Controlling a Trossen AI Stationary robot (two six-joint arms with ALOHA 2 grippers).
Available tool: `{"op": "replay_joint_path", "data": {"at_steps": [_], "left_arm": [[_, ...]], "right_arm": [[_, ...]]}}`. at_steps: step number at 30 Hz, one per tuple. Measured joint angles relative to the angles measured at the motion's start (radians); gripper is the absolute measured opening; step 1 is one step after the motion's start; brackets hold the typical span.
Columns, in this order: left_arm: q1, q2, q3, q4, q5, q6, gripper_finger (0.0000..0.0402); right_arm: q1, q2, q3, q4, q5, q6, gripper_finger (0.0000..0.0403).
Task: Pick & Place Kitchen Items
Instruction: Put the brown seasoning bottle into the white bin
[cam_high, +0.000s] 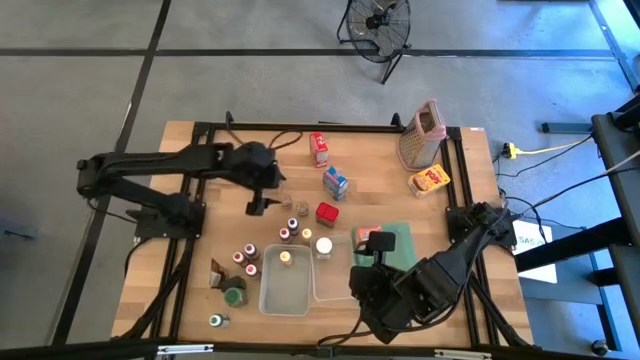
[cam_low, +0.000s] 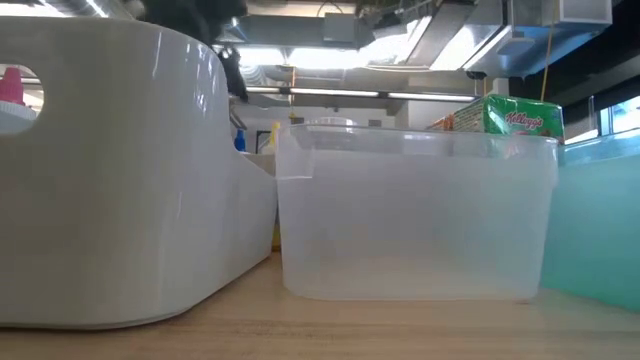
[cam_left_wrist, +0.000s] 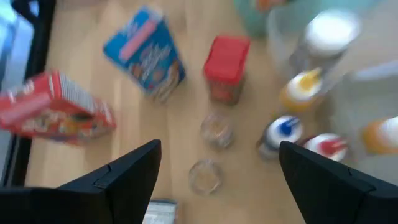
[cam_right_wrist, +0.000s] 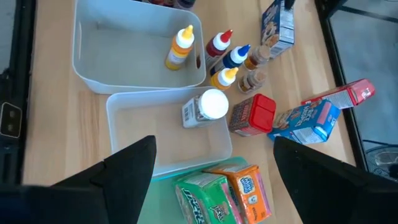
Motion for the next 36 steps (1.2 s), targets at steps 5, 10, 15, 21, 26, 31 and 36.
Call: {"op": "replay_joint_path", "data": {"at_steps": [5,10,15,21,26,31,36], "left_arm": [[0.02,0.13,0.0,-0.017,0.0,0.085,0.0322],[0.02,0.239,-0.001,-0.002,-0.001,0.111,0.0322],[0.02,0.312,-0.001,0.002,-0.009,0.112,0.0322],[0.02,0.357,-0.001,0.032,-0.012,0.112,0.0322],[0.02,0.358,-0.001,0.034,-0.011,0.111,0.0322],[0.02,0.358,-0.001,0.033,-0.019,0.11,0.0322],[0.02,0.358,-0.001,0.028,-0.019,0.108,0.0322]], "right_arm": [[-0.001,0.0,0.0,0.0,0.001,0.0,0.0328],[-0.001,0.0,0.0,0.0,0.001,0.0,0.0328],[-0.001,0.0,0.0,0.0,0.001,0.0,0.0328],[0.0,0.0,-0.001,0.0,0.001,0.0,0.0328],[0.001,0.0,-0.001,0.0,0.001,0.006,0.0328],[0.001,0.0,-0.001,0.0,0.0,0.006,0.0328],[0.001,0.001,-0.001,0.0,0.0,0.006,0.0328]]}}
